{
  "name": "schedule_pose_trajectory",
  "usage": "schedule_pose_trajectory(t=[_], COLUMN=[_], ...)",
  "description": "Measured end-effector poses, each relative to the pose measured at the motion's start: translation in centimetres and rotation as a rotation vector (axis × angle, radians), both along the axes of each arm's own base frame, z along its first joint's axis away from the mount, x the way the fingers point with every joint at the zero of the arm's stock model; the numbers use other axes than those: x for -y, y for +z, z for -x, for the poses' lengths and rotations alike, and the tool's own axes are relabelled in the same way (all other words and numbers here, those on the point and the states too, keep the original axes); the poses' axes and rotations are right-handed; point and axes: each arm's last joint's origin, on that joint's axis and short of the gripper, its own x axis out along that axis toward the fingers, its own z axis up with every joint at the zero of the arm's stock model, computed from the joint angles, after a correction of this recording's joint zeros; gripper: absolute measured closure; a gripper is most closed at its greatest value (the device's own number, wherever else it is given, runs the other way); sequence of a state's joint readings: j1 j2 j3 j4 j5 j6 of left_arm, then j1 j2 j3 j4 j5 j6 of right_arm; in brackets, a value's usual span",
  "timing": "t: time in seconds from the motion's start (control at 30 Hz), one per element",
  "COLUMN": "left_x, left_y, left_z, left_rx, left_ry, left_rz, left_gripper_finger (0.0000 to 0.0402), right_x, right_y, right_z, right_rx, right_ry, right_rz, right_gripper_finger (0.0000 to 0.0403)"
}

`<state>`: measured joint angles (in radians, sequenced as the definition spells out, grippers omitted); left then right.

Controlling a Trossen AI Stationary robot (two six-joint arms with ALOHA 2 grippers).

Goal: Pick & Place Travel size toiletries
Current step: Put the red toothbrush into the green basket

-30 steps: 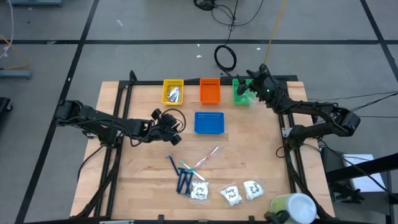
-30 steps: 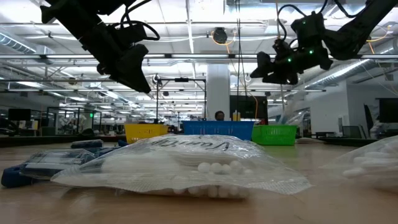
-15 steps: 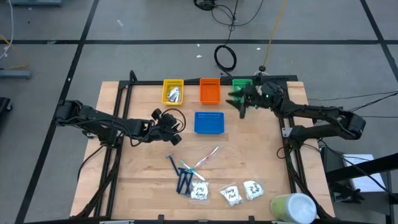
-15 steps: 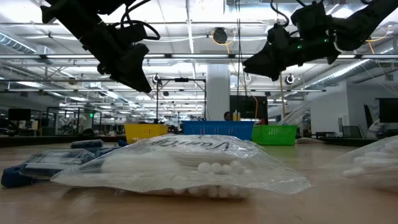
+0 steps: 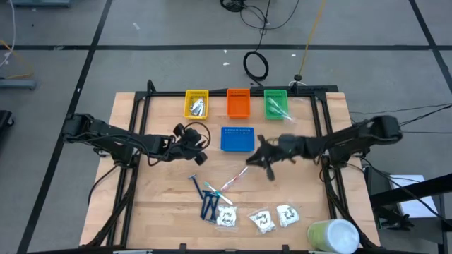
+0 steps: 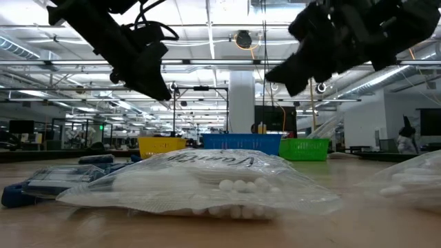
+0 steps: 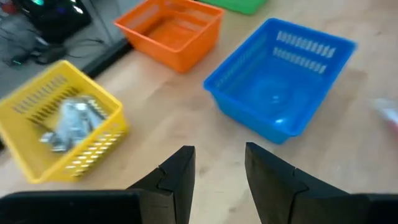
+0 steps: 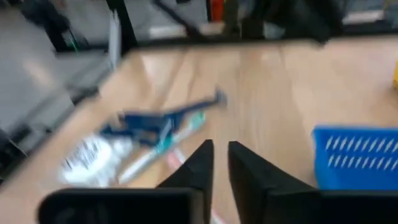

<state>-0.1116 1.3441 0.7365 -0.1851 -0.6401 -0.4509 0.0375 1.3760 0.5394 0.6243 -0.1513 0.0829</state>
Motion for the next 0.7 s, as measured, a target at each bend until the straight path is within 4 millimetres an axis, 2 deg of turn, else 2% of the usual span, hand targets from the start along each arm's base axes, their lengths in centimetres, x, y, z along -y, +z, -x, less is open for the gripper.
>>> schedule_pose_trajectory(t=[0.13, 0.27, 0.37, 0.57, 0.7], left_x=[0.3, 0.5, 0.7, 1.7, 3.3], left_y=[0.1, 0.2, 0.3, -0.2, -1.4], left_z=[-0.3, -0.5, -0.7, -1.1, -2.5], left_rx=[0.024, 0.041, 0.065, 0.07, 0.097], left_ry=[-0.071, -0.129, -0.158, -0.268, -0.373], left_rz=[0.077, 0.135, 0.177, 0.316, 0.35], left_gripper_finger=[0.0265, 0.0265, 0.0265, 0.0265, 0.0265], right_x=[-1.3, -1.4, -1.4, -1.4, -1.4], right_y=[-2.9, -5.1, -6.3, -6.7, -6.5], right_z=[-0.7, -1.1, -1.2, -1.5, -1.5], right_rx=[-0.105, -0.189, -0.235, -0.219, -0.207], right_ry=[-0.032, -0.057, -0.06, -0.054, -0.041], right_rz=[0.053, 0.051, 0.051, 0.063, 0.09], right_gripper_finger=[0.0299, 0.0244, 0.0217, 0.0195, 0.0198])
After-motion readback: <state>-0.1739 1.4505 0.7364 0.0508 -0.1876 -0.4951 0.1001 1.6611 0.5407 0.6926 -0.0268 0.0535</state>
